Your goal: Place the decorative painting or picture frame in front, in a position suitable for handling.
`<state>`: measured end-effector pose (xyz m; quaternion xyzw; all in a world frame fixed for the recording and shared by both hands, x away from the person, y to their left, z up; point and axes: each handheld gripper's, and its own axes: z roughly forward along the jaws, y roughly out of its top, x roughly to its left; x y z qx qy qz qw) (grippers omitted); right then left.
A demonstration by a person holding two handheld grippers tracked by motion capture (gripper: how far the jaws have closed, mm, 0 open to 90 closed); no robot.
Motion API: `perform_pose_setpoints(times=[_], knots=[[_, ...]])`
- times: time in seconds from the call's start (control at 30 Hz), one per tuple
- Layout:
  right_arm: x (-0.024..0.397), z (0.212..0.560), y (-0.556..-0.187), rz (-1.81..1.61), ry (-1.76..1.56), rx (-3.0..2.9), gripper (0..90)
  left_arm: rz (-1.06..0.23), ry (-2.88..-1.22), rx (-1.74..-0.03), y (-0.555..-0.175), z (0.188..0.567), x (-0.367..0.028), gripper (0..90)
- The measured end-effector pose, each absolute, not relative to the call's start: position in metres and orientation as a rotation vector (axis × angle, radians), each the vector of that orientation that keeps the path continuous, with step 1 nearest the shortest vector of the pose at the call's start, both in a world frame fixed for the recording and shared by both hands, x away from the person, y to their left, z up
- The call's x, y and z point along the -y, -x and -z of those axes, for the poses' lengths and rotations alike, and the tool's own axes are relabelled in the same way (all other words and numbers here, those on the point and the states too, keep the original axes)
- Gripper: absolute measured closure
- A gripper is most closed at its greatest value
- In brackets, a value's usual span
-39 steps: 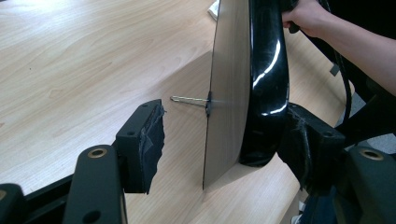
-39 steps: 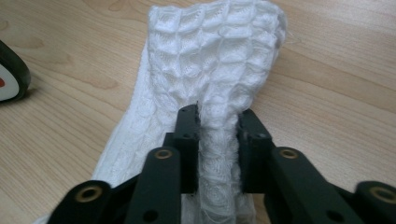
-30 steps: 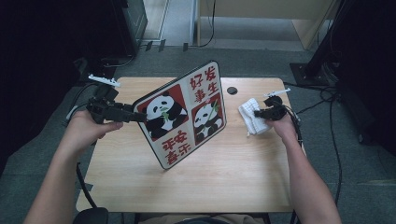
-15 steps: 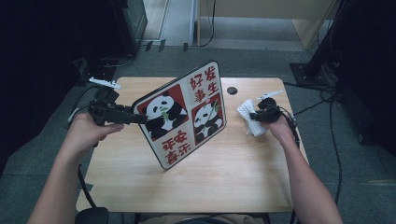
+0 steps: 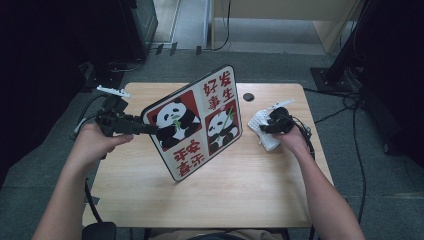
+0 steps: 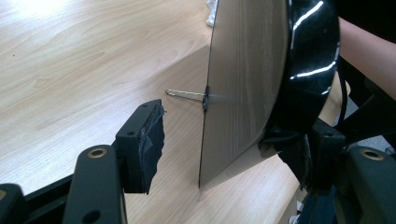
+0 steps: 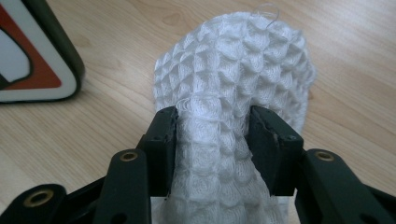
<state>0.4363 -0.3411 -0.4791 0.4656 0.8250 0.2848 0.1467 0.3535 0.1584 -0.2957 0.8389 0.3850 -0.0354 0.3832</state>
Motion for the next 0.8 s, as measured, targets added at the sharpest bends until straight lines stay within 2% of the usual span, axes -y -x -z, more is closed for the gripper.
perform_pose_setpoints(times=[0.17,0.3,0.63,0.8], knots=[[0.342,0.486,-0.441,-0.814,-1.378,-2.380,71.1,0.088,-2.133,-0.974,-0.352,0.296,-0.158,35.6],[0.345,0.487,-0.444,-0.839,-1.445,-2.383,79.2,0.092,-2.129,-0.959,-0.350,0.296,-0.158,38.5],[0.348,0.462,-0.441,-0.925,-1.483,-2.368,81.0,0.097,-2.093,-0.940,-0.344,0.302,-0.160,45.6],[0.340,0.444,-0.432,-0.955,-1.425,-2.393,81.0,0.080,-2.073,-0.931,-0.340,0.311,-0.155,52.8]])
